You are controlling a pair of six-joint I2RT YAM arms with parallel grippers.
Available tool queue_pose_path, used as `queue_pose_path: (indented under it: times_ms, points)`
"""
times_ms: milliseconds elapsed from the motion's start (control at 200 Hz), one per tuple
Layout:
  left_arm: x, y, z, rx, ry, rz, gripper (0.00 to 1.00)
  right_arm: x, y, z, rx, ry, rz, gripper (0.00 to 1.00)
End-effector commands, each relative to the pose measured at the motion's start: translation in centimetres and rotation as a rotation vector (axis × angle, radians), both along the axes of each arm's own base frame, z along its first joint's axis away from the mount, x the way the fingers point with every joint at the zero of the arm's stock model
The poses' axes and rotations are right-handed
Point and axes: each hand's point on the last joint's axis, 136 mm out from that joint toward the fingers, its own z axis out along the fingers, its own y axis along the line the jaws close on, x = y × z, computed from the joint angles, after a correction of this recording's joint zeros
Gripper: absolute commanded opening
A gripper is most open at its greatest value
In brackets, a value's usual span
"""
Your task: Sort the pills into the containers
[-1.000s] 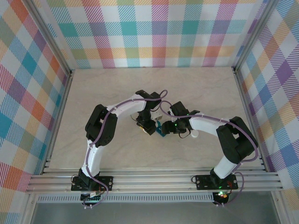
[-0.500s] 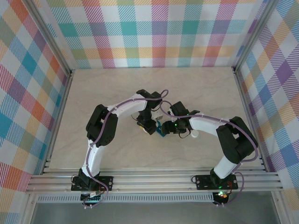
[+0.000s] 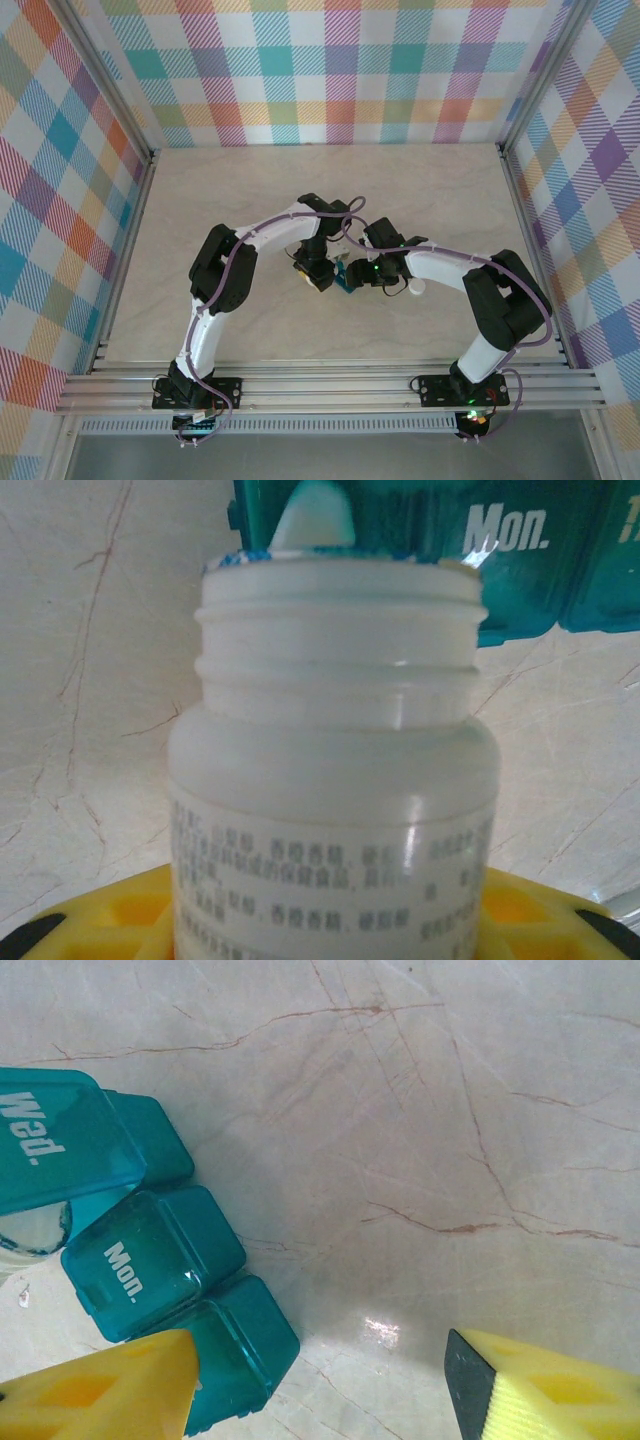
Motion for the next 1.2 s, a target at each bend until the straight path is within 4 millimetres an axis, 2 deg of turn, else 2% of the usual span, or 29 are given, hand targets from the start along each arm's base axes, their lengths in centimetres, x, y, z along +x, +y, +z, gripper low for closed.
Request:
queue_pose_path:
  times_ms: [0, 350, 730, 1195]
  points:
    - [-0.3, 0.2, 0.1, 0.035, 0.011, -0.021, 0.0, -1.7, -0.8, -1.9, -0.047, 0.074, 0.001, 0.67]
    - [-0.2, 0.1, 0.1, 0.031, 0.004, -0.02, 0.0, -1.8, -1.0, -2.1, -0.053, 0.076, 0.003, 0.67]
    - [0.7, -0.8, 1.8, -0.036, -0.058, -0.006, 0.0, -1.9, -1.1, -2.4, -0.055, 0.081, 0.001, 0.67]
    - [1.8, 0.0, 2.6, -0.052, -0.111, 0.016, 0.0, -2.0, -1.1, -2.6, -0.058, 0.086, 0.004, 0.67]
